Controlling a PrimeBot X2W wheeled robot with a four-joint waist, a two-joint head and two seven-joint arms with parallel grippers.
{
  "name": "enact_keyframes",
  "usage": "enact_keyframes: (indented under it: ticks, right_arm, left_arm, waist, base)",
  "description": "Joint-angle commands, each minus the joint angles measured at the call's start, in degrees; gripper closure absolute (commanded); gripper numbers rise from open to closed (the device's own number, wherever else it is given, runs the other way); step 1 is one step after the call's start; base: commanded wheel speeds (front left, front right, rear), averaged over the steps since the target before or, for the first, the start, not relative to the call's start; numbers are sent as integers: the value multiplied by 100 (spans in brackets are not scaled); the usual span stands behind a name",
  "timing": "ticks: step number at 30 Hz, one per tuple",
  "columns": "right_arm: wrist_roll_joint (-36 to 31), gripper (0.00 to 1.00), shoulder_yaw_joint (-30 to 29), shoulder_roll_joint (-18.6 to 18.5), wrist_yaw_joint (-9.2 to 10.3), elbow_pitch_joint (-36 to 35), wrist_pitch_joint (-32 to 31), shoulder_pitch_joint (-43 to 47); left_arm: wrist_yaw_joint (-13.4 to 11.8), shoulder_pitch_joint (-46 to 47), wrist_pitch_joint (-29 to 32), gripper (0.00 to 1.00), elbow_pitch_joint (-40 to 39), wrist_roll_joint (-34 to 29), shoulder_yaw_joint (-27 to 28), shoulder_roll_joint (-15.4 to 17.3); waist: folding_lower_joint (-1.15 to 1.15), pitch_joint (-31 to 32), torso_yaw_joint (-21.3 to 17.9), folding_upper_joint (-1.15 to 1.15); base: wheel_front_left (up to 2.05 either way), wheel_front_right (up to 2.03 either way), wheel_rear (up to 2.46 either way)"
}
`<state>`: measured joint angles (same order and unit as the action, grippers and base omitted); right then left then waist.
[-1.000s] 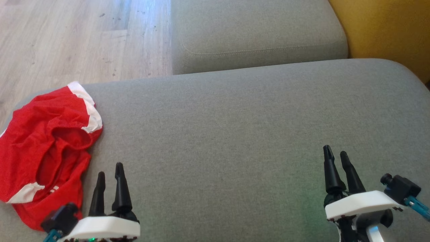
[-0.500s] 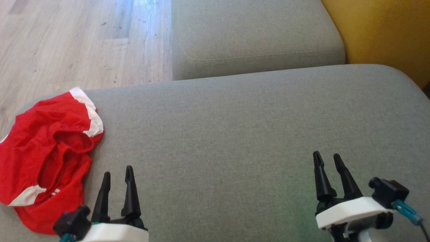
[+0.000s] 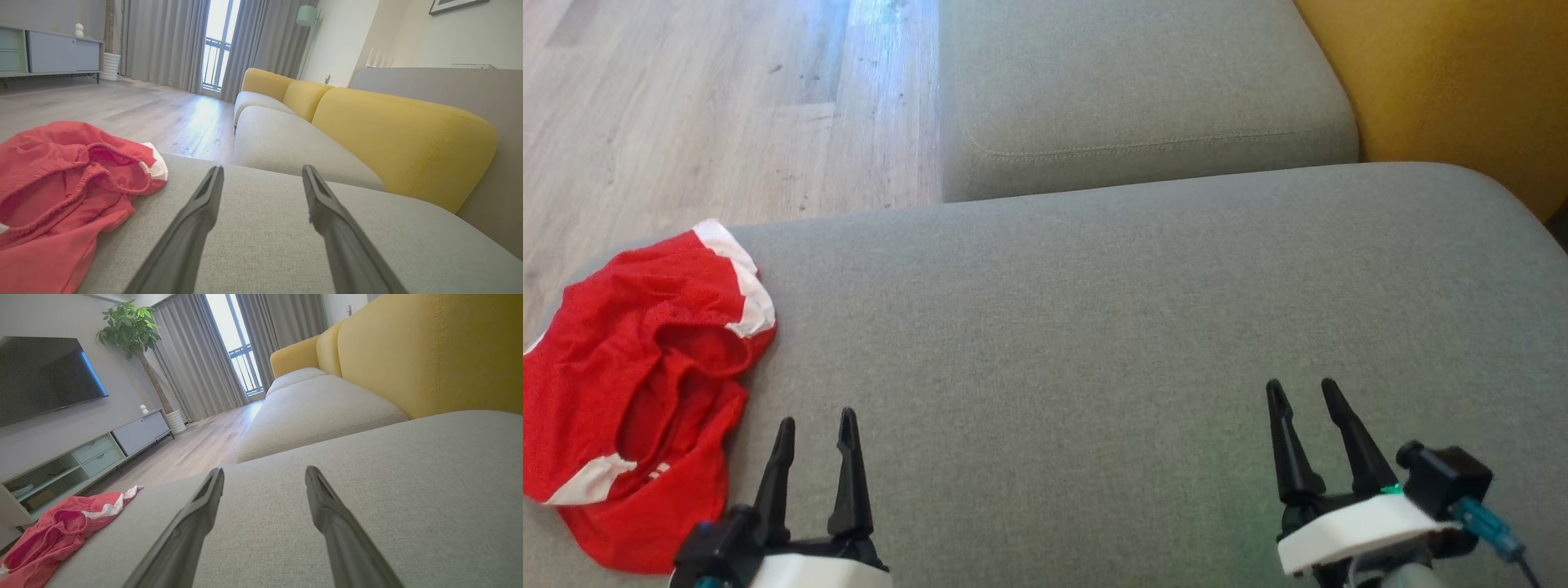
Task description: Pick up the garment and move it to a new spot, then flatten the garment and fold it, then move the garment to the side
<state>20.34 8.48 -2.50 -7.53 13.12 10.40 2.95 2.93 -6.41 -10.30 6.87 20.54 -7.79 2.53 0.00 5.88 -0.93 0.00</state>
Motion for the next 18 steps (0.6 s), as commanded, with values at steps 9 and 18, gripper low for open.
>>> enact_keyframes:
  ticks: [9,18]
  right_arm:
    - [-754,0,222,-34,4,-67,247,-107]
    - [-1482,0,352,-37,4,17,382,-91]
  left_arm:
    - [-184,81,-257,0,-15,-741,53,33]
    - [-227,54,-392,0,145,-1105,3,34]
  waist:
    - [0,93,-17,0]
    - [0,147,-24,0]
  base:
    - [0,0,0]
    - [0,0,0]
